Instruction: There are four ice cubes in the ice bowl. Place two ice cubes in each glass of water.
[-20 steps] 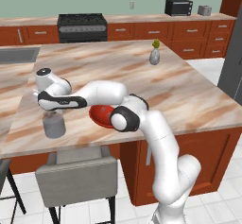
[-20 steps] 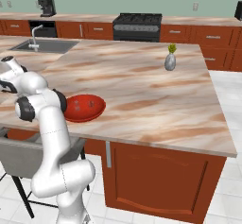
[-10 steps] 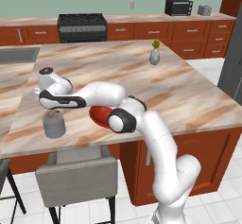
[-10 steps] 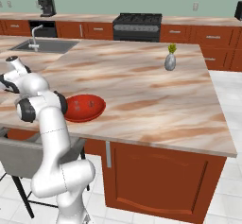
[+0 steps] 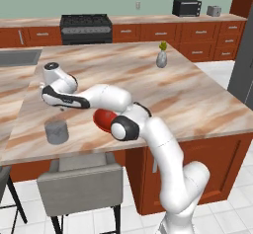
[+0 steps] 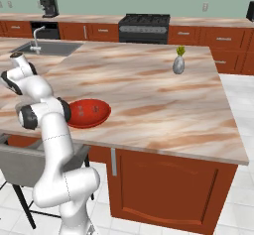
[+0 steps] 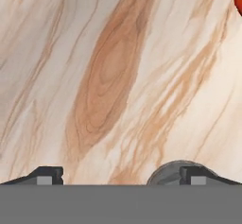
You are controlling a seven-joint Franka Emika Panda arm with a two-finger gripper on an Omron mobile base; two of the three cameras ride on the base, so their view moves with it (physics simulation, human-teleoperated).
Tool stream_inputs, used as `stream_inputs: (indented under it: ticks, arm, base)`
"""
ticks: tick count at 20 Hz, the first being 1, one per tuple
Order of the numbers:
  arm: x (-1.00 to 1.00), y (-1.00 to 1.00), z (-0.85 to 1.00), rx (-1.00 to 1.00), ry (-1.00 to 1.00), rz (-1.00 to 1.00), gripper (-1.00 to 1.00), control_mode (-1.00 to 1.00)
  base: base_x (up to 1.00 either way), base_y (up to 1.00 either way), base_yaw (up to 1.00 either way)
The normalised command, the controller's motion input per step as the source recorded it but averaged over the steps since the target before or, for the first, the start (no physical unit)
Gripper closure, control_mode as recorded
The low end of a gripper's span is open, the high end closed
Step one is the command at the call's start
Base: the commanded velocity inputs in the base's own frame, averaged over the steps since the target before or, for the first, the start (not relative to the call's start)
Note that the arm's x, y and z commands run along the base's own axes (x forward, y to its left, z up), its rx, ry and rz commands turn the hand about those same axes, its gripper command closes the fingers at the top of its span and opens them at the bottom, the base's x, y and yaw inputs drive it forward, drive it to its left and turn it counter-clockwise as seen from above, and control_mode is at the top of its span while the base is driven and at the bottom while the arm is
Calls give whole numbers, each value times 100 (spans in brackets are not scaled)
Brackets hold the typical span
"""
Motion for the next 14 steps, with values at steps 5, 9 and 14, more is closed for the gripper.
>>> stream_inputs:
  ticks: [5,9,14]
  arm:
    - [-28,-100,22,0,4,-13,-100,-100]
    - [-52,-100,0,-2,3,-5,-100,-100]
    - [-48,-100,-11,0,0,-1,-100,-100]
  base:
    - [0,0,0]
    - [0,0,0]
    - [0,0,0]
